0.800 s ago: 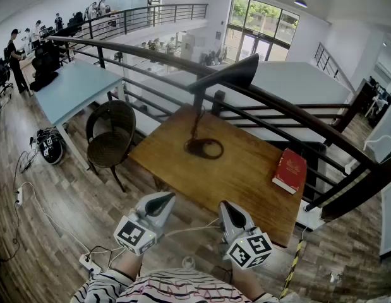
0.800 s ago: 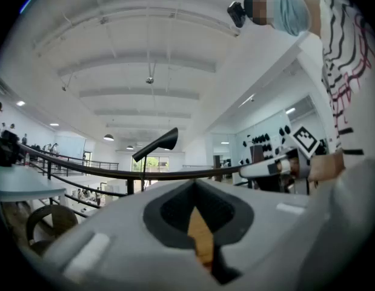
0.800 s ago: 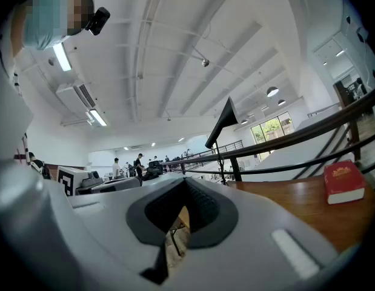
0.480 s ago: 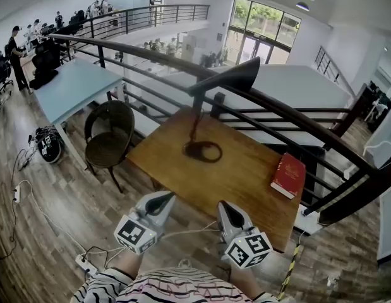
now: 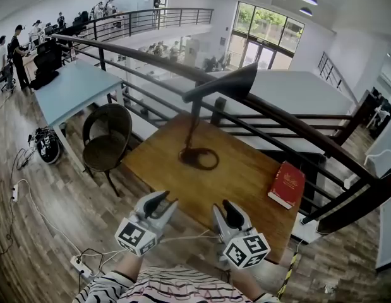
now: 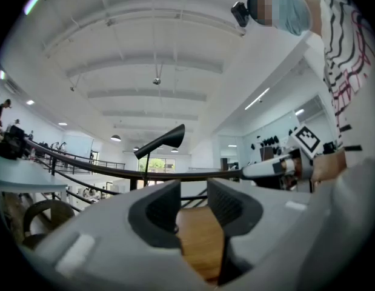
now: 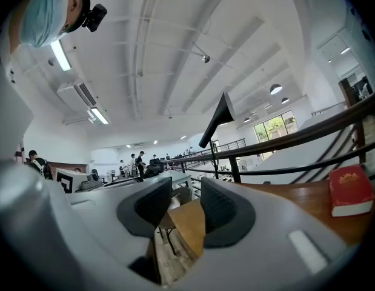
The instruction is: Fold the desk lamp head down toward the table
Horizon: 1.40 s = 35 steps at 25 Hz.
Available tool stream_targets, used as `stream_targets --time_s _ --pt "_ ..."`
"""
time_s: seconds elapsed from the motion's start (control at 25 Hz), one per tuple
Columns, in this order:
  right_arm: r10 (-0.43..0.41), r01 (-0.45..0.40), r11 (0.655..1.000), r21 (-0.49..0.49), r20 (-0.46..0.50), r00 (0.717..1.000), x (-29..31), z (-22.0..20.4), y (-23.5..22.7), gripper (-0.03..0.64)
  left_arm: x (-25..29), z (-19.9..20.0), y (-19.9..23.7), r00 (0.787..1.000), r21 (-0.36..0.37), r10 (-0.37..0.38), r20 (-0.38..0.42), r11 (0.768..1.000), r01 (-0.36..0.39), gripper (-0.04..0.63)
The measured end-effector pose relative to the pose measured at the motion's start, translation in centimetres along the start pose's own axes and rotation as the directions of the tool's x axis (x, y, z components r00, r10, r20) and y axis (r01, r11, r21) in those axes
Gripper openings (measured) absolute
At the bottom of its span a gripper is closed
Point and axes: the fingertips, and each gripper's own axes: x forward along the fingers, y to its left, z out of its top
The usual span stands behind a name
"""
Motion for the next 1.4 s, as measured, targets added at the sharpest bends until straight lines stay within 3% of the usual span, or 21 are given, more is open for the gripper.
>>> stream_targets --time_s 0.32,0.48,0.76,1.4 --pt "0.018 -0.018 1.0 0.009 0.001 1.0 1.4 -0.2 -2.6 0.192 2.3 -2.1 1.4 0.998 -0.029 0.045 -0.034 0.999 -0.046 0.221" --pt "-0.004 0.005 1.0 0.021 -0.009 1.0 2.1 0.0 -3.7 0.201 3.8 -2.5 2.0 0.999 -0.039 0.031 -0.043 0.999 -0.033 0.258" --pt "-0.045 0.045 0.999 0.012 0.001 0.999 5.8 0.8 -5.2 0.206 6.7 -2.9 5.5 0.999 -0.044 -0.017 -0.031 0.999 0.016 0.261" --pt "-0.177 0.181 0.982 -0.045 0.078 0.981 19.9 5.9 -7.7 0.204 13.0 -2.9 20.2 0.991 -0.08 -0.136 -0.021 0.988 0.134 0.27"
